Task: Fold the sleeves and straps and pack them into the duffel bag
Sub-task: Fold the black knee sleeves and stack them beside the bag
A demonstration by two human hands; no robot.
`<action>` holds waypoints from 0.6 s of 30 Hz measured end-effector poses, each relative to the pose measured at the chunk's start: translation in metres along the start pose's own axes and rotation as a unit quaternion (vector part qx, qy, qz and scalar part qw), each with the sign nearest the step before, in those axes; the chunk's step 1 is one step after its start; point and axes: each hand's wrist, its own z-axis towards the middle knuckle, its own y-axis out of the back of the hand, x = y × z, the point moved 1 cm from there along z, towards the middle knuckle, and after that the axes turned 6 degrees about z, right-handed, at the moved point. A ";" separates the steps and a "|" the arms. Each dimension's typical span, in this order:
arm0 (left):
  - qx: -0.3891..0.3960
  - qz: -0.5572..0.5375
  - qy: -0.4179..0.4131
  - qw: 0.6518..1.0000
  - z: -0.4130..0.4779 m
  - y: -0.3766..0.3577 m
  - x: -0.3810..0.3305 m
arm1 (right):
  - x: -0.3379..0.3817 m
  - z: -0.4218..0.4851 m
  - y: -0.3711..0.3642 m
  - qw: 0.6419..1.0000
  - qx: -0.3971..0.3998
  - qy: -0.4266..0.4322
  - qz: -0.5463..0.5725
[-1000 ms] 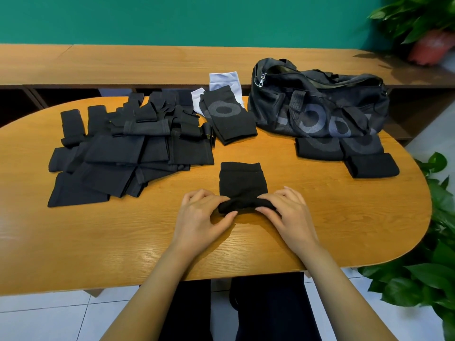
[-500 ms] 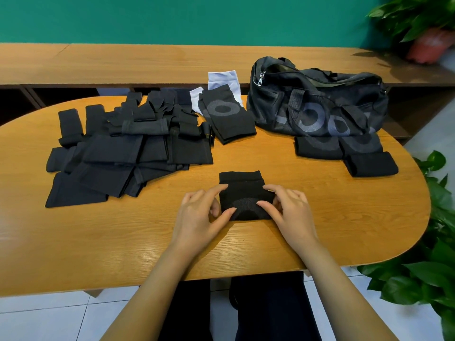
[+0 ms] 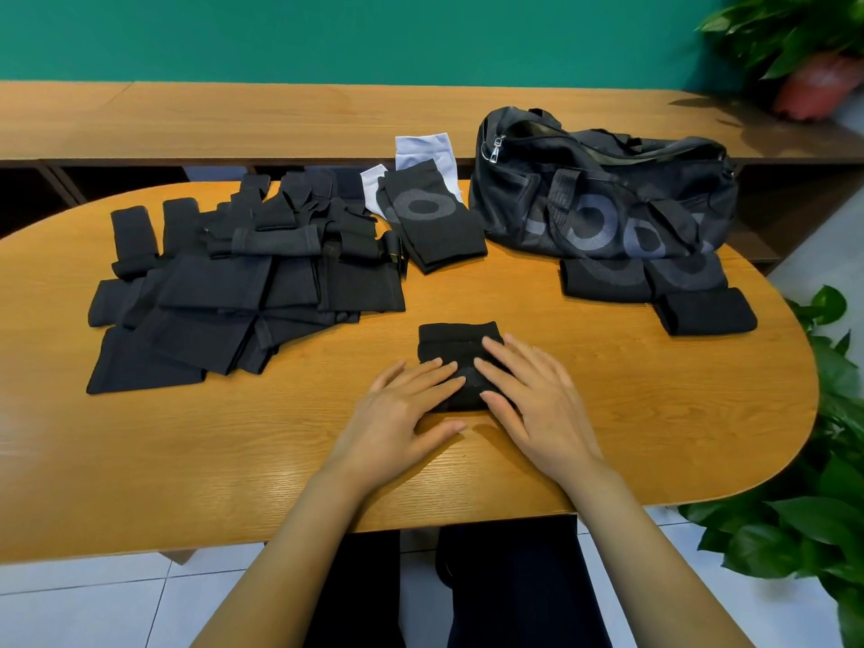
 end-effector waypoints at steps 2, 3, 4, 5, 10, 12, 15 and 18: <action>0.001 -0.010 0.008 1.000 0.000 0.000 0.000 | -0.001 0.001 -0.002 1.000 0.023 -0.003 -0.010; 0.000 -0.013 0.010 1.000 0.000 0.000 0.001 | -0.001 0.001 -0.002 1.000 0.025 -0.007 -0.017; -0.001 -0.012 0.012 1.000 0.000 -0.001 0.001 | -0.002 0.000 -0.002 0.999 0.025 -0.010 -0.022; -0.004 -0.011 0.015 1.000 0.000 -0.001 0.001 | -0.001 0.000 -0.002 0.999 0.025 -0.011 -0.022; -0.029 -0.014 0.031 0.999 0.000 -0.002 0.004 | -0.002 0.000 -0.002 0.999 0.039 -0.024 0.001; -0.039 -0.010 0.035 0.999 0.000 -0.001 0.004 | -0.002 0.000 -0.002 0.999 0.042 -0.019 0.001; -0.060 -0.013 0.041 0.997 -0.001 0.000 0.002 | -0.003 -0.001 -0.001 0.999 0.039 -0.009 0.009; -0.079 -0.015 0.048 0.996 -0.002 0.003 0.001 | -0.005 -0.001 -0.001 1.000 0.030 0.005 0.000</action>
